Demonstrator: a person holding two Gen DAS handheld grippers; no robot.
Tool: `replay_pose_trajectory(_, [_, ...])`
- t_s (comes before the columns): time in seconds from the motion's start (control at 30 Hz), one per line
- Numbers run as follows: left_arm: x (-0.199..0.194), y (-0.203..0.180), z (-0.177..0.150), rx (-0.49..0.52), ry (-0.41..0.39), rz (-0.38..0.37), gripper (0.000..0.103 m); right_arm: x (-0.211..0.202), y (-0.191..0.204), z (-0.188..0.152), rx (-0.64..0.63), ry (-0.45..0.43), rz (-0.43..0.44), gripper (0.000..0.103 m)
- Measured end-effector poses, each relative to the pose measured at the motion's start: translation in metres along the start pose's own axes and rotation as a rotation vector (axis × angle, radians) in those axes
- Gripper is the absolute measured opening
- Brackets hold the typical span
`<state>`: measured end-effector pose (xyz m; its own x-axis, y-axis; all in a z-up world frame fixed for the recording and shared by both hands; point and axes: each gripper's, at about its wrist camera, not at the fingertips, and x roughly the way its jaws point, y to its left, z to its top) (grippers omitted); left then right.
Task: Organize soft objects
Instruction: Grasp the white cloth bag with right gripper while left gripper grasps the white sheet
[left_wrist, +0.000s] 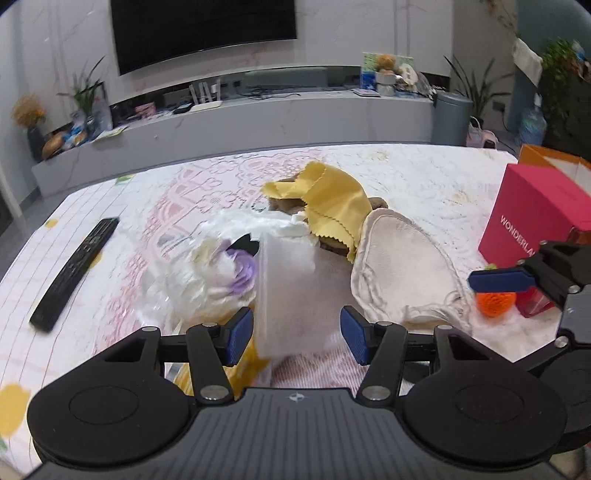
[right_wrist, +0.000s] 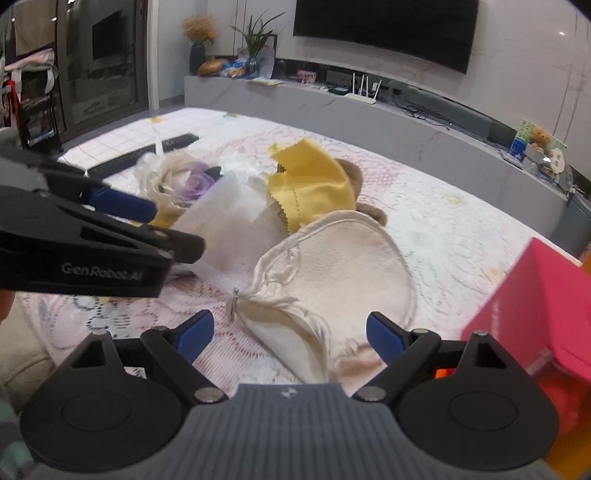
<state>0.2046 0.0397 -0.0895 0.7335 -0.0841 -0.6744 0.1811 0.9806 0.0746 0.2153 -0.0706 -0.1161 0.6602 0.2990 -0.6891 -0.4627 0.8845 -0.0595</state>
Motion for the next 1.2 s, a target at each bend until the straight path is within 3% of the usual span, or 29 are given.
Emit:
replay_pose_trajectory(0.2, [0.021,0.007,-0.001,-0.023,0.036,0.001,0.061,0.025,-0.007,-0.005,0.066,0.027,0.060,0.096])
replay_pose_trajectory(0.43, [0.023,0.000,-0.006,-0.017,0.046,0.011,0.026,0.041,-0.021,-0.013,0.180,0.080,0.070,0.093])
replay_pose_trajectory(0.67, [0.019,-0.005,-0.008,-0.012,0.047,-0.066,0.008,0.033,-0.023,-0.018,0.183,0.060,-0.001,0.061])
replay_pose_trajectory(0.77, [0.011,-0.006,-0.007,-0.008,0.017,-0.061,0.005,0.029,-0.032,-0.020,0.222,0.055,-0.008,0.036])
replay_pose_trajectory(0.93, [-0.003,0.000,-0.004,-0.039,-0.019,-0.078,0.005,0.017,-0.034,-0.019,0.236,0.013,-0.006,0.016])
replay_pose_trajectory(0.97, [-0.006,0.001,-0.005,-0.042,-0.026,-0.078,0.005,0.014,-0.032,-0.018,0.227,-0.002,-0.008,0.006])
replay_pose_trajectory(1.2, [-0.028,0.005,-0.007,-0.070,-0.073,-0.047,0.005,-0.011,-0.022,-0.013,0.167,-0.085,-0.014,0.006])
